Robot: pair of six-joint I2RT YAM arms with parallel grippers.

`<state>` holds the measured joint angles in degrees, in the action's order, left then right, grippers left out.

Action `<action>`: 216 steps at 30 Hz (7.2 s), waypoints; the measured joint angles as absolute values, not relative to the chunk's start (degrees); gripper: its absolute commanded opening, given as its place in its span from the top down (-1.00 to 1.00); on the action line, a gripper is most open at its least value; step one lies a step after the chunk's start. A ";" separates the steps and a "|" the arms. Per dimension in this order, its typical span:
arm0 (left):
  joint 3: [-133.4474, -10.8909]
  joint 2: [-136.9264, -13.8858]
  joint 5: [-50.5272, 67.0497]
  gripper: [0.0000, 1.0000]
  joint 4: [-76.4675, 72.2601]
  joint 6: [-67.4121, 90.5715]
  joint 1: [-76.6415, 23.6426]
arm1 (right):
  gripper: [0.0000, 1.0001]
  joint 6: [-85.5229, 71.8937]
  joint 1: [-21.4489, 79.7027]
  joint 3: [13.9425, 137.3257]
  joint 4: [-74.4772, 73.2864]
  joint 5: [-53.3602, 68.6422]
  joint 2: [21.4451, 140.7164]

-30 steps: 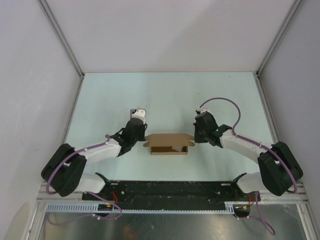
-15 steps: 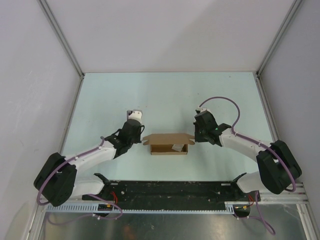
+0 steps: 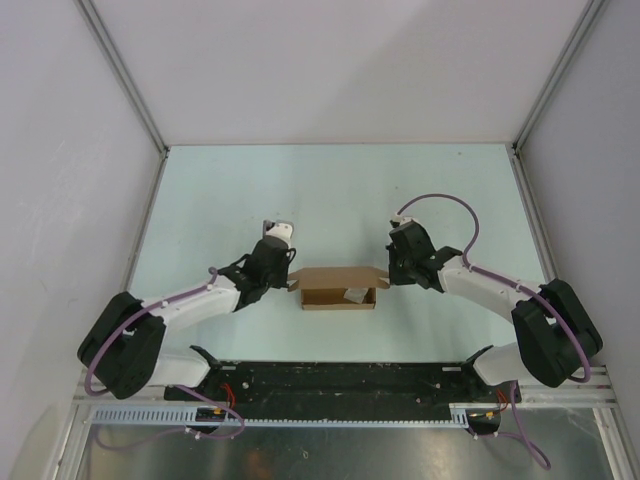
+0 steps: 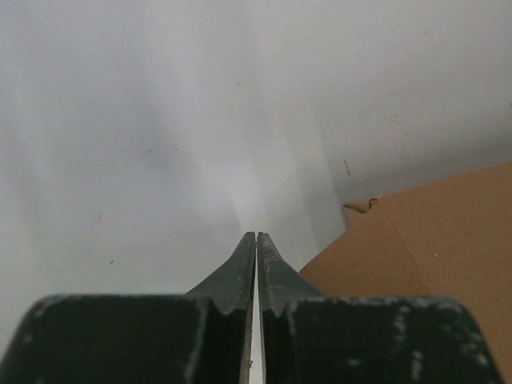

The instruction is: Fold the paper box

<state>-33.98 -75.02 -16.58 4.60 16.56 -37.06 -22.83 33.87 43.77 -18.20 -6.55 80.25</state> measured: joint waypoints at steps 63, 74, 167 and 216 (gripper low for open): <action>-29.54 -65.60 0.25 0.98 -6.33 16.51 -39.53 | 0.64 -22.00 36.82 43.97 -17.56 -0.56 75.31; -29.54 -65.60 0.27 0.99 -6.35 16.51 -39.53 | 0.56 -22.00 37.17 43.97 -17.74 -0.54 74.70; -20.32 -47.94 -2.20 0.95 -15.53 25.45 -30.13 | 0.99 -22.31 26.48 42.98 -8.43 0.49 70.57; -7.88 -40.77 -10.59 1.00 -16.43 30.04 -47.16 | 1.00 -26.17 43.92 34.33 -9.13 -4.56 65.39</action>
